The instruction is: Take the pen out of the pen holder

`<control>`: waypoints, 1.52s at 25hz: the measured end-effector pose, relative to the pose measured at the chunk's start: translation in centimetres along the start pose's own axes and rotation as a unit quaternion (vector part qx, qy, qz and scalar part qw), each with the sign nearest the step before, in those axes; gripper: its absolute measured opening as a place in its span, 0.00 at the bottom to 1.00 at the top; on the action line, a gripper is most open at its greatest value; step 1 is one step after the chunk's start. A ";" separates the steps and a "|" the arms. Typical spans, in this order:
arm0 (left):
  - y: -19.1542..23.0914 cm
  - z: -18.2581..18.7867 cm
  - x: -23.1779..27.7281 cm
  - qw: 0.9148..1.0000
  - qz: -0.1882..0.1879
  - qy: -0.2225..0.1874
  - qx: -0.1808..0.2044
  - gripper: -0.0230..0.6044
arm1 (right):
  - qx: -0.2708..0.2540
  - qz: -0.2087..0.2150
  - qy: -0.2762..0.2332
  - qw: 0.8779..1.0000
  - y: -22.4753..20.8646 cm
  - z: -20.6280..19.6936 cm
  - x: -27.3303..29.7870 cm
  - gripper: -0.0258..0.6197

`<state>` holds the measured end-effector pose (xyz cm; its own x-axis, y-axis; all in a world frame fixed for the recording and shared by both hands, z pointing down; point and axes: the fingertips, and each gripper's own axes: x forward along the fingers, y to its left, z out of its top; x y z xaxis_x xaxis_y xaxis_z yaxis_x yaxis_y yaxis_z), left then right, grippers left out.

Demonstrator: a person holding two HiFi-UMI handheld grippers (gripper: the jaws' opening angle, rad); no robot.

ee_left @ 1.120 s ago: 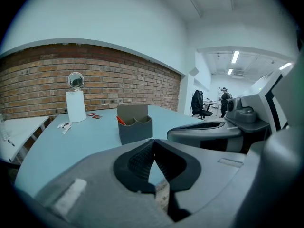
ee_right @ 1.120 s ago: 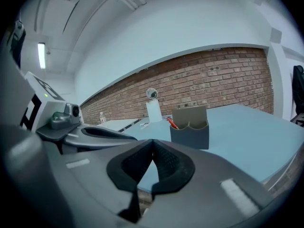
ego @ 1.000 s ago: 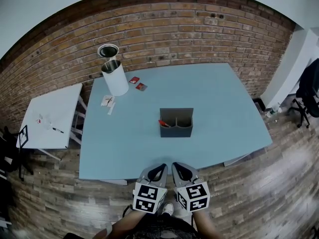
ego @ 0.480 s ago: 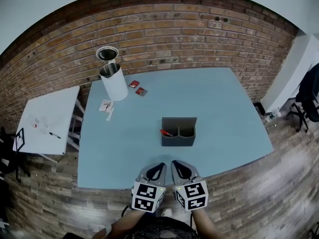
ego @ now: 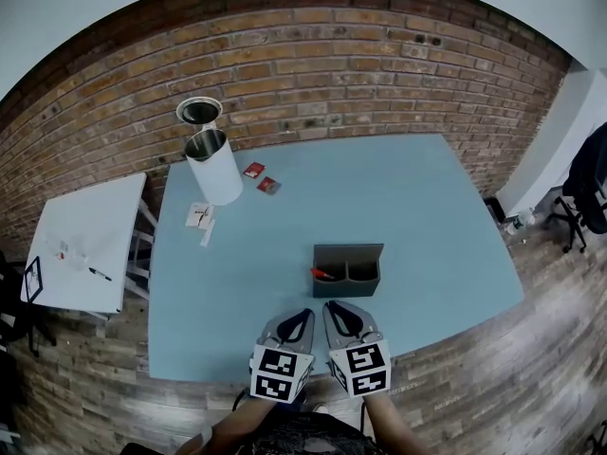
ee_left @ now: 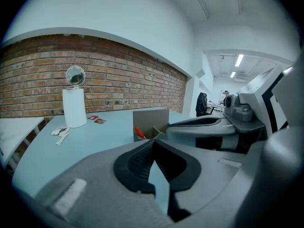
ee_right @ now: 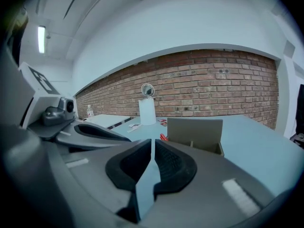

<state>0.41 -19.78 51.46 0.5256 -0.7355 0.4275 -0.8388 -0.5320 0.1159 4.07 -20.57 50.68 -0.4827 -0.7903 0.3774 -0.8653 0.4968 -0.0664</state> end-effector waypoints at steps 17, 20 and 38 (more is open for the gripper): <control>4.2 1.2 3.3 1.000 -0.002 0.005 -0.021 0.04 | -0.067 -0.010 0.041 0.997 -1.0 0.0 6.5 0.12; 4.8 1.1 3.7 1.000 -0.001 0.006 -0.022 0.04 | -0.083 -0.014 0.048 0.995 -1.2 -0.1 7.4 0.16; 6.5 1.4 5.2 1.000 -0.014 0.013 -0.025 0.04 | -0.137 -0.027 0.075 0.987 -2.2 -0.8 10.4 0.15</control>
<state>-2.15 -27.64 53.22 0.5448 -0.7095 0.4469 -0.8306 -0.5298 0.1714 1.08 -29.65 55.48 -0.3932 -0.7664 0.5080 -0.8101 0.5501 0.2029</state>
